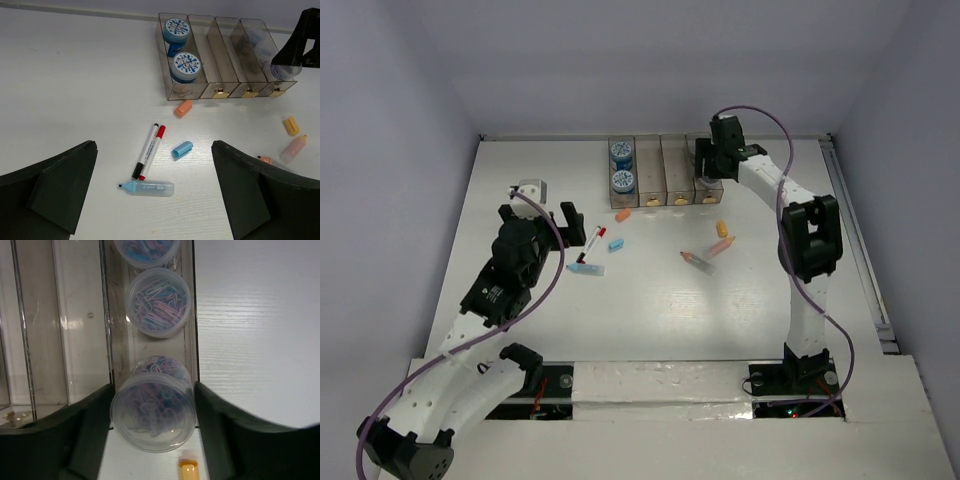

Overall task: Sort the stationery into containers
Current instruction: Place the stationery in the storage box, then pick up the pen from the center of the board.

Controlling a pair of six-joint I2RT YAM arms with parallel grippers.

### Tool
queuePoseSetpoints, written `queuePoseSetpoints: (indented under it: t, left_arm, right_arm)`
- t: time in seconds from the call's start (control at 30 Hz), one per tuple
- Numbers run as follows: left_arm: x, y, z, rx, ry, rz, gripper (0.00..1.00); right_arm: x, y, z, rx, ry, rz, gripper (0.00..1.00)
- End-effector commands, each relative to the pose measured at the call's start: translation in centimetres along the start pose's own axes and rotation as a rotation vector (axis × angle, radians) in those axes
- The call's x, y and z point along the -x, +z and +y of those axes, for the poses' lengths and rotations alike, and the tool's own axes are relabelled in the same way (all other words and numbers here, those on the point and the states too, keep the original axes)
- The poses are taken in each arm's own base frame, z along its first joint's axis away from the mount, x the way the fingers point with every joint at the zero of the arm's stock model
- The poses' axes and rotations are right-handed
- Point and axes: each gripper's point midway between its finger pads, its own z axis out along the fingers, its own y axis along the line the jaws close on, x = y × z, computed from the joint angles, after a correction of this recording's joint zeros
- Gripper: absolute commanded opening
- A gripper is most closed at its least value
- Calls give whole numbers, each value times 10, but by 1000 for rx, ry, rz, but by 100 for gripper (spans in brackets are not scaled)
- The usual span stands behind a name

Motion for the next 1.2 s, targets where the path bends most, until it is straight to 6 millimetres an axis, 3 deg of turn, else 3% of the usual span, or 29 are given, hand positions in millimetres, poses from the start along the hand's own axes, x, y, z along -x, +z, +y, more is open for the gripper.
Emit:
queuePoseSetpoints:
  t: [0.0,0.1,0.2,0.27,0.3,0.33,0.4,0.43,0.47,0.5,0.53,0.57,0.6,0.63,0.67,0.7,0.77,0.8,0.83,0.93,1.17]
  left_arm:
    - [8,4,-2,-8,-6,-33,99]
    - [4,7,-2,-6,-1,-15,99]
    - [-4,13,0,7,6,21,99]
    - [-10,18,1,13,10,46,98]
    - [-18,23,-2,0,16,78,96]
    - [-22,27,-1,3,18,99,94]
    - [-37,38,-3,-8,25,165,89]
    - [-45,41,-4,-10,33,198,88]
    - [-51,45,-6,-17,35,225,88]
    - [-67,52,-8,-25,43,287,87]
    - [-72,55,-11,-32,42,317,84]
    - [-79,57,-13,-42,42,343,83]
    - [-90,63,-16,-51,43,391,77]
    - [-98,66,-16,-47,45,421,74]
    - [-102,68,-16,-44,43,440,71]
    - [-109,73,-16,-35,45,466,64]
    - [-115,78,-15,-20,45,487,55]
    - [-123,83,-13,-6,52,512,51]
    - [-123,86,-14,-3,52,521,42]
    - [-136,95,-13,12,62,570,29]
    - [-161,109,-1,74,105,648,23]
  right_arm:
    - [26,-3,8,32,7,-61,83]
    - [42,-14,13,56,11,-94,100]
    - [56,-27,21,109,15,-135,100]
    - [70,-52,28,166,21,-179,100]
    - [59,-54,28,179,22,-174,100]
    - [71,-83,32,227,37,-222,100]
    - [74,-106,31,253,58,-289,99]
    - [39,-103,29,274,61,-228,99]
    - [46,-135,32,308,68,-290,99]
    - [44,-144,30,321,81,-324,96]
    - [10,-139,24,317,106,-271,95]
    - [2,-146,23,330,126,-282,93]
    - [9,-169,22,358,150,-344,89]
    - [0,-174,23,383,167,-337,88]
    - [-28,-168,20,386,194,-284,86]
    - [-25,-180,23,423,201,-322,83]
    - [-48,-178,26,454,210,-278,76]
    - [-52,-181,25,464,211,-281,62]
    - [-57,-182,27,476,214,-272,56]
    - [-72,-181,27,493,220,-258,42]
    - [-77,-193,35,569,225,-271,38]
